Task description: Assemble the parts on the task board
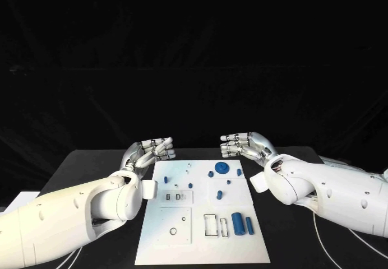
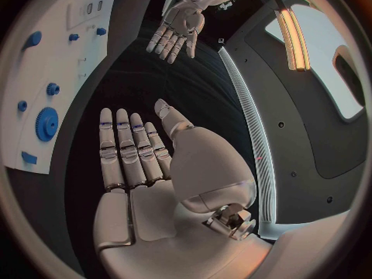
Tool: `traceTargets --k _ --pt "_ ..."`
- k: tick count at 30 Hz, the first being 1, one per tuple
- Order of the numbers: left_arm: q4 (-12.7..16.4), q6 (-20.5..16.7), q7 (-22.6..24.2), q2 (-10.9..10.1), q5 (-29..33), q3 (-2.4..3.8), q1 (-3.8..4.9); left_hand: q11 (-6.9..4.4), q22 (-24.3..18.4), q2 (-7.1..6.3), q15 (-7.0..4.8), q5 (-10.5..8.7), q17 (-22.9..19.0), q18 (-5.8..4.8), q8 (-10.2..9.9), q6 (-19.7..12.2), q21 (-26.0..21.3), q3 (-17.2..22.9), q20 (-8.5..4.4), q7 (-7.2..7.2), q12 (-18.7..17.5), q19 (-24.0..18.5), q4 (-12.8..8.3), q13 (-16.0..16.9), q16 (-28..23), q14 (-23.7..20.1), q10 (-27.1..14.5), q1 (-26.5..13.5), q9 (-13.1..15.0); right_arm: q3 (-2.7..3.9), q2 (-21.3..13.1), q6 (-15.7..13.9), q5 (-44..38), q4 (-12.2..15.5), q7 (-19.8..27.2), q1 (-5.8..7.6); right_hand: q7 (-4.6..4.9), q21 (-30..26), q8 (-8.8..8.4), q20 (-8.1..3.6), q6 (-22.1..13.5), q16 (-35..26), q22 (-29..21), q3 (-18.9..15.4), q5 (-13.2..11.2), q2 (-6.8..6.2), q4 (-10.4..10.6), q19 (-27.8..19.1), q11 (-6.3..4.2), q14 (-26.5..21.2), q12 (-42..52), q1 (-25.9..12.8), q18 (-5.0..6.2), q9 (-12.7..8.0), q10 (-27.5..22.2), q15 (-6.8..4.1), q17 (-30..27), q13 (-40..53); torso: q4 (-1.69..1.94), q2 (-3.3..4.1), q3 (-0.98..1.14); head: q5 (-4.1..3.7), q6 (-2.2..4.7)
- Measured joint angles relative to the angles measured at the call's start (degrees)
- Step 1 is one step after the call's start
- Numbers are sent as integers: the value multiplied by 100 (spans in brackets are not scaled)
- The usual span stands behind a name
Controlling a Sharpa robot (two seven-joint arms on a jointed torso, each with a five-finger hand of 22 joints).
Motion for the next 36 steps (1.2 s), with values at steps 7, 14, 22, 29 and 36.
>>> traceTargets --k 7,14,22,29,36 --pt "259 144 -2 -248 -53 23 58 -161 11 85 -209 0 250 -1 0 332 127 -37 -218 -86 0 591 -140 9 87 652 449 85 -20 41 -51 -15 -1025 -107 -154 122 63 218 0 -184 606 53 43 388 0 -38 -198 527 -128 707 0 -41 0 19 568 -182 45 9 16 192 2 -34 85" --pt "621 344 -34 -416 -110 54 81 -181 11 105 -220 0 324 -2 -28 346 127 -31 -239 -86 -52 648 -188 8 87 724 485 105 -21 96 -24 136 -2697 -214 -674 256 -68 773 0 -527 1011 314 285 584 -70 -213 -287 1243 -310 1603 0 27 0 35 1068 -473 173 20 75 406 -1 -98 152" --pt "1038 555 -98 -515 -141 72 93 -181 -2 105 -220 0 345 -2 -60 366 127 -46 -239 -66 -90 648 -204 7 84 723 485 105 -25 131 36 562 -4755 -217 -1537 418 -283 2269 -31 -1107 1370 1884 1081 687 -203 -609 -185 2271 -612 2843 -55 -191 -1 37 1512 -924 1067 20 174 630 -8 -214 232" --pt "1164 690 -160 -521 -193 76 99 -161 -23 105 -219 0 368 -2 -89 366 127 -62 -239 -65 -154 648 -220 -2 34 723 505 105 -31 139 144 915 -6134 -146 -2166 540 -359 3123 -31 -1125 1383 4603 1590 897 -203 -821 24 2476 -669 2843 -55 -403 -1 36 1424 -924 3345 19 219 806 -11 -244 276" --pt "1167 758 -210 -515 -241 77 101 -130 -39 105 -219 0 397 -3 -145 344 94 -78 -219 -44 -186 668 -236 -7 -1 723 474 105 -37 143 222 1143 -6912 -52 -2567 587 -360 3435 -30 -1097 1383 5165 1805 1037 -267 -873 132 2378 -639 2843 -55 -455 -1 36 1333 -924 3952 19 247 923 -20 -283 281"
